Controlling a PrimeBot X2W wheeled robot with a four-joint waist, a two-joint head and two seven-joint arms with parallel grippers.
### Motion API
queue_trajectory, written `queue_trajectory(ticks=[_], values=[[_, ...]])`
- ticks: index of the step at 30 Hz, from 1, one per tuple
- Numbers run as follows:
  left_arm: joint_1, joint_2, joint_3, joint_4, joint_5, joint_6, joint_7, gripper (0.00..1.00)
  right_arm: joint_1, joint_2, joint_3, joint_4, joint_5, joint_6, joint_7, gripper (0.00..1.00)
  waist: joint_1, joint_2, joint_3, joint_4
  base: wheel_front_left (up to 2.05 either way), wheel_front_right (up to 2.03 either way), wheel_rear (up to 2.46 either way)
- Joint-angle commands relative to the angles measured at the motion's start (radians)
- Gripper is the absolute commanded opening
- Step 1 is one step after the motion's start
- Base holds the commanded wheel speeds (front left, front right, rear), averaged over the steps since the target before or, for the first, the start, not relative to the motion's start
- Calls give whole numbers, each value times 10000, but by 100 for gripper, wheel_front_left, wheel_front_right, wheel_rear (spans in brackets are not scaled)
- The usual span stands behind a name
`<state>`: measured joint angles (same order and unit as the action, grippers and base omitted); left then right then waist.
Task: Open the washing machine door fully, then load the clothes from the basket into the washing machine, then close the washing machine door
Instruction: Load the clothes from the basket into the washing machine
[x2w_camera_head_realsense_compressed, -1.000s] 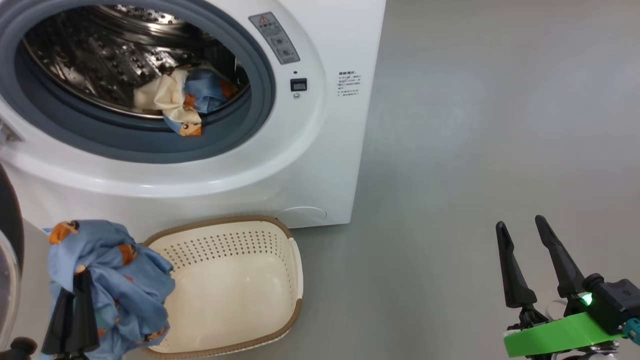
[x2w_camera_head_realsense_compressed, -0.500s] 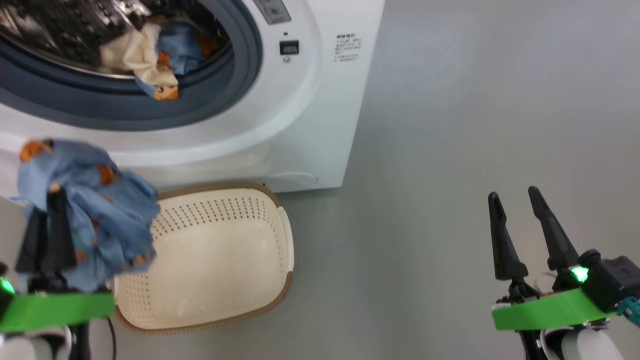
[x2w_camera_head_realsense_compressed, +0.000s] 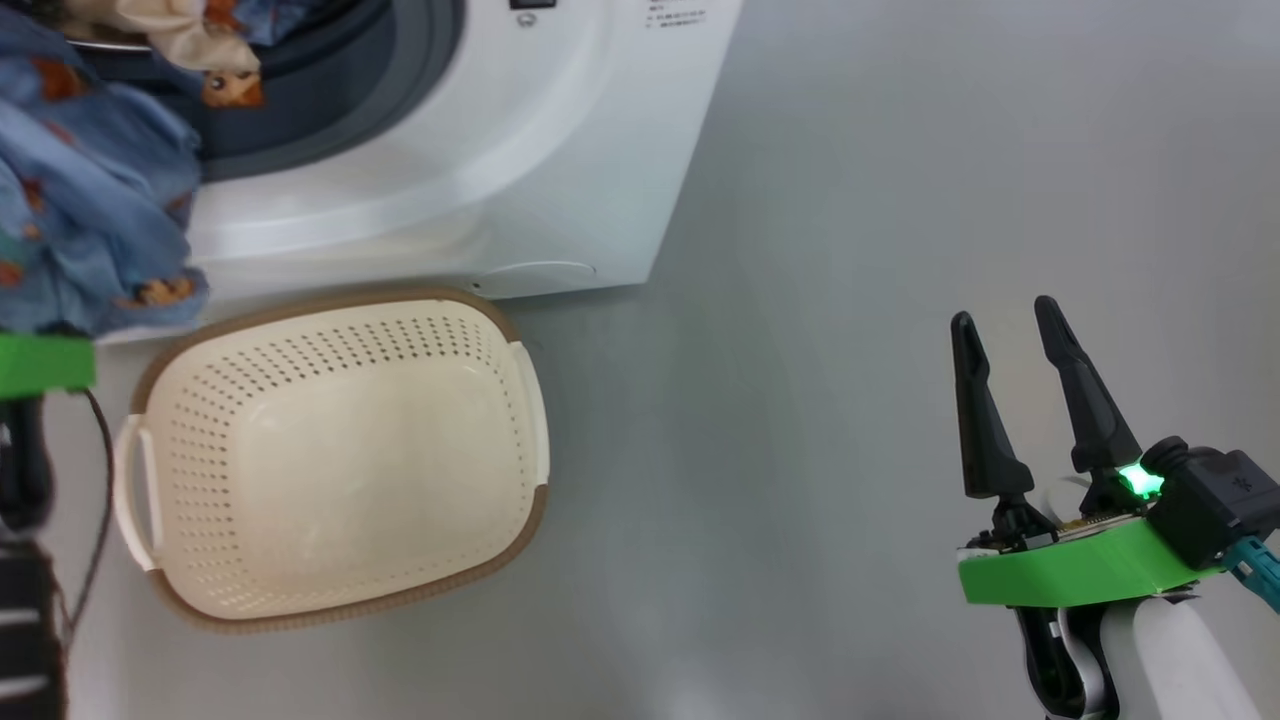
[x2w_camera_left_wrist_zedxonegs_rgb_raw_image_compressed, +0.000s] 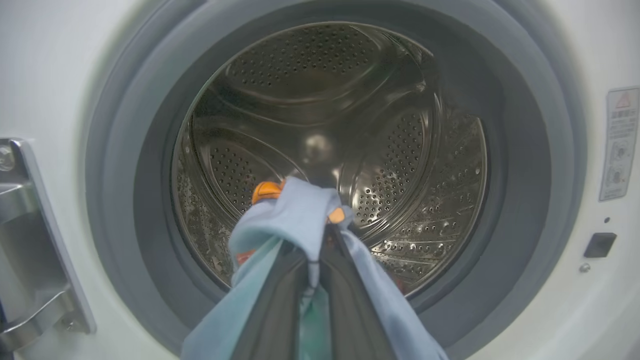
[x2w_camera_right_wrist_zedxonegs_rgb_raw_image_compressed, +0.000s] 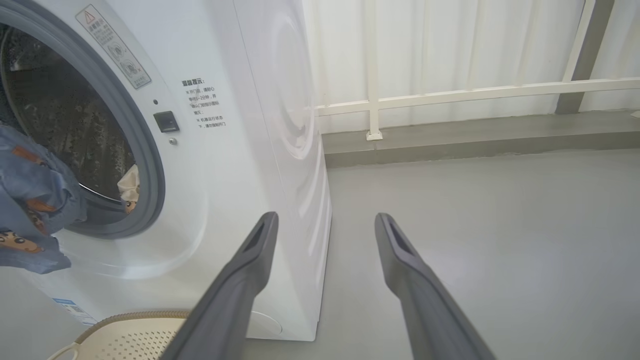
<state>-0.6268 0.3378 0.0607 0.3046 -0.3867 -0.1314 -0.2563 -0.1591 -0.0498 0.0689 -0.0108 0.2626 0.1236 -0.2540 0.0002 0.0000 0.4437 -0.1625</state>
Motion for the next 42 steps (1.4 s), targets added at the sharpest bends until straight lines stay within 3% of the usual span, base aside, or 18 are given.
queue_trajectory(ticks=[1,9,22,29,34,42], values=[[-301,513,233,-171,-40,8,-55,0,-117,-15,288,-254,29,71,-78,100,-2,0,269,-255,0,0,0],[-2709,1316,-836,2077,-69,8,-55,0,-398,-7,395,-339,365,71,-78,100,-2,0,885,-697,0,0,0],[-5969,1745,-2611,5672,31,8,-55,0,-679,-6,922,-343,737,71,-78,100,-2,0,1594,-1278,0,0,0],[-7156,2016,-3054,7299,417,13,-55,0,-746,-5,1167,-357,855,71,-78,100,-2,0,1818,-1599,0,0,0],[-7849,2267,-2921,7299,561,35,-55,0,-748,-5,1278,-392,927,71,-78,100,-2,0,1935,-1798,0,0,0],[-7944,2510,-1873,5395,784,152,-55,0,-768,-5,1273,-474,1003,71,-78,100,-2,0,2187,-1874,0,0,0]])
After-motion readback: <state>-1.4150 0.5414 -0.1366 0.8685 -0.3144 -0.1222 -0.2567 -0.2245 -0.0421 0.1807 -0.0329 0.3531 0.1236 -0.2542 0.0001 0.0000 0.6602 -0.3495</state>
